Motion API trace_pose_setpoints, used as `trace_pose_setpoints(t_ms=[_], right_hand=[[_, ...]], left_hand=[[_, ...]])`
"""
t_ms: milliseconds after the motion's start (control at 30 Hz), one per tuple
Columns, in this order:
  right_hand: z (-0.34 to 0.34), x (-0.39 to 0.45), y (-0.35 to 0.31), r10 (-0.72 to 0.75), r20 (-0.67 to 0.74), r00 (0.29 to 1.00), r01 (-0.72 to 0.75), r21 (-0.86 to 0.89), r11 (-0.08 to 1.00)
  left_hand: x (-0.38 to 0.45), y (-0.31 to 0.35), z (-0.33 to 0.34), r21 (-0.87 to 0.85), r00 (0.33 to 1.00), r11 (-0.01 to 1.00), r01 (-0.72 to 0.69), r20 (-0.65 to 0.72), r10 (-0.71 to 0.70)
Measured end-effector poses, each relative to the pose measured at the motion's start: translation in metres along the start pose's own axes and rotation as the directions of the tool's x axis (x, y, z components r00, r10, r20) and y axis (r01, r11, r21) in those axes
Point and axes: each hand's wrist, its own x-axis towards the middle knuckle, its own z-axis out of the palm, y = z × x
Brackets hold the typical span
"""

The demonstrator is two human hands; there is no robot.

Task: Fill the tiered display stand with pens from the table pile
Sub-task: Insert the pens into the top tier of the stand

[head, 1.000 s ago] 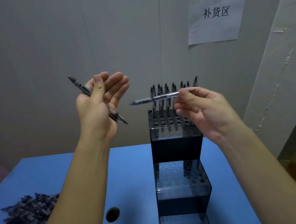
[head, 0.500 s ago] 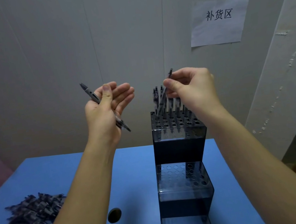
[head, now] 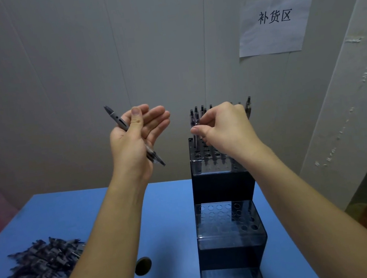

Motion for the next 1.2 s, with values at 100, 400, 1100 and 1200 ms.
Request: trace_pose_setpoints(t_ms=[100, 400, 1100, 1200], right_hand=[[-0.006, -0.006, -0.004, 0.016, 0.023, 1.0, -0.013, -0.097, 0.995], [0.003, -0.044, -0.025, 0.036, 0.272, 0.962, -0.115, 0.278, 0.954], [-0.064, -0.04, 0.007, 0.005, 0.219, 0.976, -0.119, 0.509, 0.852], [-0.081, -0.035, 0.005, -0.007, 0.105, 0.994, -0.06, 0.624, 0.779]], left_hand=[[0.0, 0.001, 0.002, -0.013, 1.0, 1.0, 0.005, 0.001, -0.005], [-0.009, -0.003, 0.018, -0.067, 0.999, 0.997, 0.022, 0.035, -0.02], [0.023, -0.011, -0.01, -0.003, 1.0, 1.0, 0.021, 0.003, -0.021], [0.036, -0.021, -0.02, 0.17, 1.0, 0.985, 0.022, -0.017, -0.02]])
